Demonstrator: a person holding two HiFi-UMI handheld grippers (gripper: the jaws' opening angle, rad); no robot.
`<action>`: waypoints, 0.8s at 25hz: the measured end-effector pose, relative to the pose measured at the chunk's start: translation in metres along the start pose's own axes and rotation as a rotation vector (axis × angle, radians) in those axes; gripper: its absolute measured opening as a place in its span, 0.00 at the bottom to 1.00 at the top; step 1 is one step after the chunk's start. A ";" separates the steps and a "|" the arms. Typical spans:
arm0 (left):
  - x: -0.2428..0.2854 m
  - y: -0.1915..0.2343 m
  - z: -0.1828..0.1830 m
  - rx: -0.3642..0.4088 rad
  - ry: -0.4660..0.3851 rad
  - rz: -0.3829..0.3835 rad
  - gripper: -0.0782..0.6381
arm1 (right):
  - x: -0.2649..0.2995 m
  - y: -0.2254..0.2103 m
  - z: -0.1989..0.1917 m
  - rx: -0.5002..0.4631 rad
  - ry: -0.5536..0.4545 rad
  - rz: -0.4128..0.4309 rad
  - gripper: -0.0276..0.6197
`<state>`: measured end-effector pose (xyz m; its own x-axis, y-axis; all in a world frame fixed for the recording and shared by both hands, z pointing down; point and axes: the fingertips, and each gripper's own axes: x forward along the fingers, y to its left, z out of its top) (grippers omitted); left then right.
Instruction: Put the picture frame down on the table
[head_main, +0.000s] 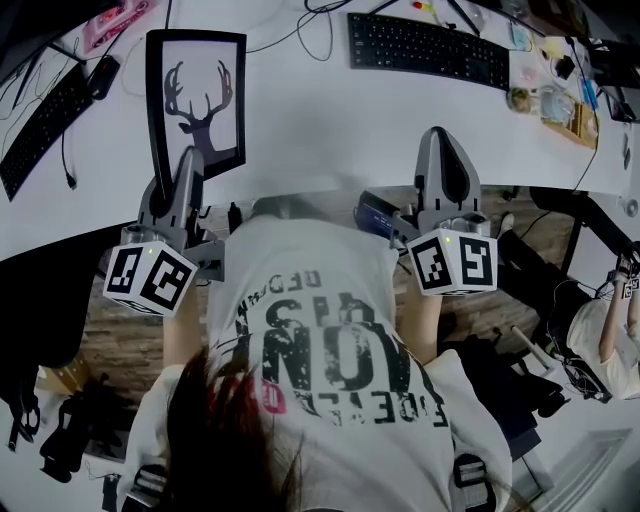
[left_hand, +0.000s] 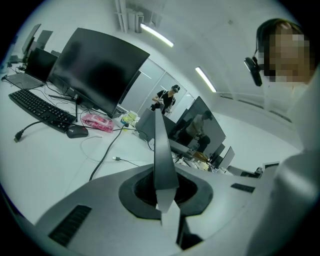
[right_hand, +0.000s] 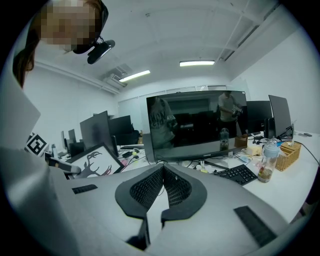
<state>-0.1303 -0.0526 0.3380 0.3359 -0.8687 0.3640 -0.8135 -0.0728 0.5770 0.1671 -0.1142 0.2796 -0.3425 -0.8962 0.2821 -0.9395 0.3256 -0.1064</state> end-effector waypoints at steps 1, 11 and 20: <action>0.001 0.000 -0.002 0.001 0.004 0.000 0.13 | 0.000 0.000 -0.001 0.002 0.002 0.000 0.05; 0.018 -0.006 -0.028 0.009 0.055 -0.016 0.13 | -0.005 0.004 -0.018 0.010 0.041 0.013 0.05; 0.039 0.000 -0.059 -0.004 0.117 -0.015 0.13 | -0.005 0.017 -0.032 0.019 0.063 0.040 0.05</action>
<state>-0.0888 -0.0579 0.3955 0.4014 -0.8044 0.4379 -0.8062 -0.0833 0.5858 0.1529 -0.0946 0.3068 -0.3801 -0.8616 0.3364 -0.9250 0.3547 -0.1365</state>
